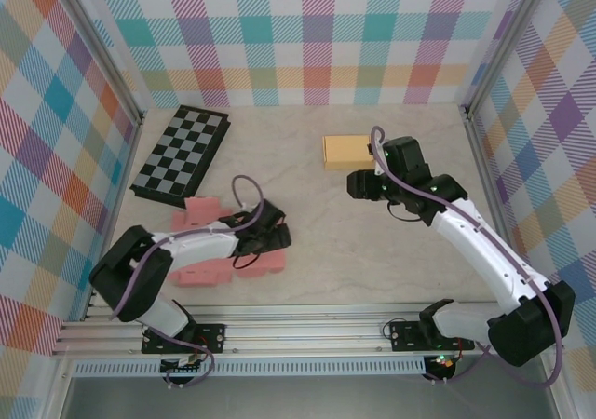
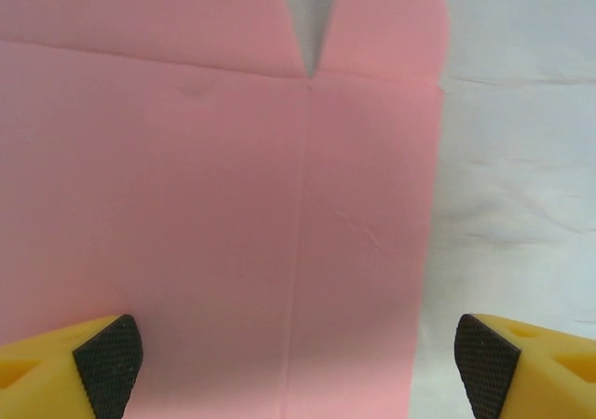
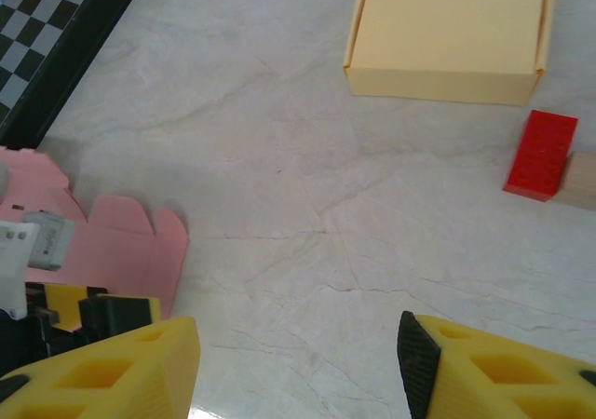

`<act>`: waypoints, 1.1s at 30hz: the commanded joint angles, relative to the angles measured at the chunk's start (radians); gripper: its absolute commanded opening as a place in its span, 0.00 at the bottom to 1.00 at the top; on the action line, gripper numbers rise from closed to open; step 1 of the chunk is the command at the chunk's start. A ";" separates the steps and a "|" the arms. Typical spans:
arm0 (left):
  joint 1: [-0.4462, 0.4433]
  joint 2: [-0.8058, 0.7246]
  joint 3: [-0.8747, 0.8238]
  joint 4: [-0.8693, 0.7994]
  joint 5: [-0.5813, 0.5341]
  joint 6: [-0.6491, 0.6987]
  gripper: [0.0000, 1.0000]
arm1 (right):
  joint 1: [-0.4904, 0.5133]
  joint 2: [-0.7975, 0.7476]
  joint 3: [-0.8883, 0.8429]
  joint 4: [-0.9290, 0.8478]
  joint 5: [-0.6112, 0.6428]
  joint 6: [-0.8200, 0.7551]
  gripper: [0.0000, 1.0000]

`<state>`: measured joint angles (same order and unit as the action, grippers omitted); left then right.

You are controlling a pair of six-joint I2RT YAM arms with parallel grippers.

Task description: Fold the paper box

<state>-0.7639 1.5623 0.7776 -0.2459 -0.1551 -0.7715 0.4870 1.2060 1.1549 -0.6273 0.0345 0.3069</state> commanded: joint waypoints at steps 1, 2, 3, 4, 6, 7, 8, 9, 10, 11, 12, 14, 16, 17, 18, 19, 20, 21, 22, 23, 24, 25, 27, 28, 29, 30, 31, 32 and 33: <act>-0.106 0.127 0.101 0.080 0.086 0.021 0.89 | 0.000 -0.020 0.015 -0.048 0.075 -0.002 0.61; -0.133 0.166 0.152 0.079 0.096 0.049 0.90 | -0.001 -0.022 0.015 -0.047 0.088 -0.001 0.62; -0.151 0.197 0.201 0.067 0.102 0.074 0.90 | -0.003 -0.024 0.013 -0.046 0.095 -0.001 0.62; -0.165 0.217 0.242 0.046 0.098 0.088 0.90 | -0.006 -0.026 0.008 -0.043 0.098 -0.004 0.63; -0.175 0.223 0.305 -0.012 0.060 0.102 0.90 | -0.014 -0.023 0.000 -0.024 0.091 -0.023 0.63; -0.174 0.209 0.318 -0.049 0.032 0.104 0.90 | -0.018 -0.017 -0.003 -0.012 0.079 -0.040 0.64; -0.168 0.184 0.330 -0.093 -0.006 0.113 0.90 | -0.026 -0.005 -0.003 0.008 0.053 -0.064 0.64; -0.160 0.156 0.337 -0.129 -0.032 0.121 0.91 | -0.030 0.012 0.004 0.028 0.018 -0.097 0.64; -0.149 0.129 0.338 -0.149 -0.055 0.124 0.91 | -0.031 0.030 0.015 0.042 -0.010 -0.123 0.63; -0.129 0.090 0.333 -0.180 -0.075 0.123 0.91 | -0.031 0.058 0.031 0.059 -0.047 -0.159 0.63; -0.105 0.045 0.318 -0.210 -0.090 0.121 0.91 | -0.030 0.090 0.053 0.075 -0.089 -0.188 0.63; -0.048 -0.054 0.269 -0.250 -0.122 0.114 0.91 | -0.030 0.158 0.093 0.107 -0.164 -0.239 0.63; 0.016 -0.167 0.197 -0.272 -0.155 0.113 0.91 | -0.030 0.242 0.142 0.136 -0.237 -0.291 0.62; 0.053 -0.232 0.160 -0.288 -0.178 0.111 0.92 | -0.029 0.294 0.171 0.150 -0.281 -0.317 0.62; 0.095 -0.293 0.123 -0.310 -0.194 0.109 0.92 | -0.025 0.347 0.204 0.157 -0.329 -0.346 0.62; 0.131 -0.342 0.094 -0.329 -0.207 0.109 0.92 | -0.019 0.401 0.241 0.156 -0.359 -0.373 0.61; 0.172 -0.400 0.066 -0.351 -0.221 0.109 0.92 | -0.004 0.466 0.285 0.148 -0.382 -0.424 0.61; 0.211 -0.457 0.039 -0.370 -0.234 0.110 0.93 | 0.016 0.532 0.337 0.130 -0.399 -0.479 0.61; 0.241 -0.503 0.019 -0.386 -0.240 0.112 0.93 | 0.038 0.588 0.384 0.109 -0.408 -0.520 0.61; 0.273 -0.558 -0.001 -0.396 -0.243 0.115 0.93 | 0.062 0.654 0.444 0.084 -0.419 -0.563 0.62; 0.300 -0.608 -0.020 -0.404 -0.247 0.115 0.93 | 0.084 0.719 0.506 0.063 -0.430 -0.592 0.62; 0.317 -0.643 -0.033 -0.405 -0.248 0.112 0.93 | 0.101 0.776 0.559 0.044 -0.441 -0.616 0.62; 0.340 -0.706 -0.057 -0.408 -0.248 0.104 0.93 | 0.133 0.888 0.684 0.005 -0.479 -0.662 0.62; 0.344 -0.722 -0.064 -0.409 -0.248 0.096 0.93 | 0.145 0.934 0.733 -0.008 -0.492 -0.677 0.62; 0.345 -0.738 -0.072 -0.409 -0.245 0.086 0.93 | 0.156 0.985 0.795 -0.027 -0.514 -0.692 0.62; 0.345 -0.751 -0.083 -0.406 -0.238 0.078 0.93 | 0.164 1.036 0.860 -0.053 -0.534 -0.707 0.62; 0.346 -0.759 -0.093 -0.399 -0.231 0.071 0.93 | 0.172 1.082 0.917 -0.083 -0.548 -0.718 0.63; 0.347 -0.768 -0.105 -0.394 -0.223 0.066 0.93 | 0.182 1.132 0.990 -0.124 -0.552 -0.730 0.62; 0.347 -0.773 -0.114 -0.389 -0.220 0.063 0.93 | 0.193 1.184 1.058 -0.163 -0.551 -0.741 0.62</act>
<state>-0.4343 0.8066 0.6949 -0.6273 -0.3832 -0.6853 0.6636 2.3123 2.0575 -0.6571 -0.4332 -0.3344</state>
